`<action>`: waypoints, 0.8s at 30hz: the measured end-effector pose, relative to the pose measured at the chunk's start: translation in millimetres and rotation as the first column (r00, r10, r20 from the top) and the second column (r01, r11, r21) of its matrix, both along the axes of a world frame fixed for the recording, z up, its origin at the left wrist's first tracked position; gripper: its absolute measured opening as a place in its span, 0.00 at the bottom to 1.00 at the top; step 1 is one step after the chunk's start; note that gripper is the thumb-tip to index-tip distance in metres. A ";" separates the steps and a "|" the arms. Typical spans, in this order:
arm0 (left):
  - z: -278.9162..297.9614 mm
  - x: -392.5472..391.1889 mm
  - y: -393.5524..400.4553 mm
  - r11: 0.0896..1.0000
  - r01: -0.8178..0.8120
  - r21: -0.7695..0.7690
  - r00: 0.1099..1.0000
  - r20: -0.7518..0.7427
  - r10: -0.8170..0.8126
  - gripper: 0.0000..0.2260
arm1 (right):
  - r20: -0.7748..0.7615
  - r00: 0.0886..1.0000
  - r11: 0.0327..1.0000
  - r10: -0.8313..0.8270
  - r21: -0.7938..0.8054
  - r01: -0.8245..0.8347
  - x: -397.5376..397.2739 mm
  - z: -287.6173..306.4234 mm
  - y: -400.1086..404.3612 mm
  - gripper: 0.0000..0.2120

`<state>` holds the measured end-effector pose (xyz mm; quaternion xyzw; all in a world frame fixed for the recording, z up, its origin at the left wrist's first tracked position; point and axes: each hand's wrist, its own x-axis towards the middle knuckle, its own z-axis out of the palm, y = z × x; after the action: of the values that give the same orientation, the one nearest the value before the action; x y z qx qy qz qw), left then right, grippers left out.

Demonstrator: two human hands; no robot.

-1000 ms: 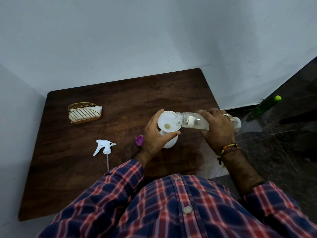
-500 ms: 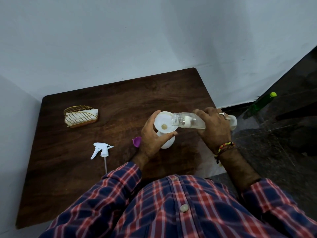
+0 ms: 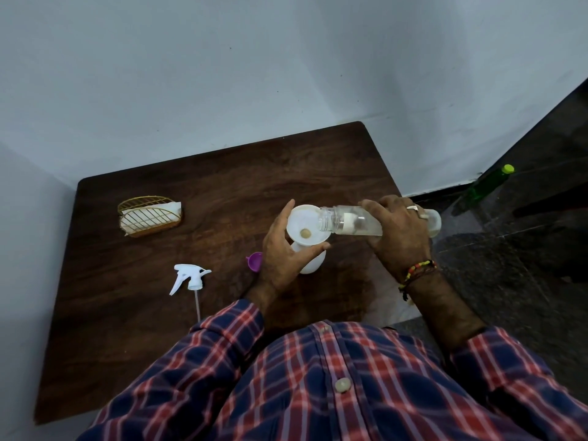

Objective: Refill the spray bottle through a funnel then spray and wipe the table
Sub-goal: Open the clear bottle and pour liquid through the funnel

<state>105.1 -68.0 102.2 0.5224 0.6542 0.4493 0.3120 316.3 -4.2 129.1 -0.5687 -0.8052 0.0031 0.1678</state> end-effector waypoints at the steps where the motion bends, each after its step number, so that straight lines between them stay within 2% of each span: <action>1: 0.0 -0.3 0.1 1.000 0.000 0.000 1.000 -0.003 0.000 0.43 | 0.000 1.000 1.000 0.001 0.006 -0.001 -0.2 0.0 -0.2 0.27; 24: -2.9 -3.0 1.3 0.999 0.016 0.027 1.000 -0.002 -0.016 0.41 | 0.005 1.000 1.000 0.005 -0.016 -0.005 -0.3 0.5 0.5 0.29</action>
<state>102.1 -66.7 99.3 0.5322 0.6442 0.4552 0.3075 316.0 -3.7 129.6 -0.5682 -0.8069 0.0083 0.1611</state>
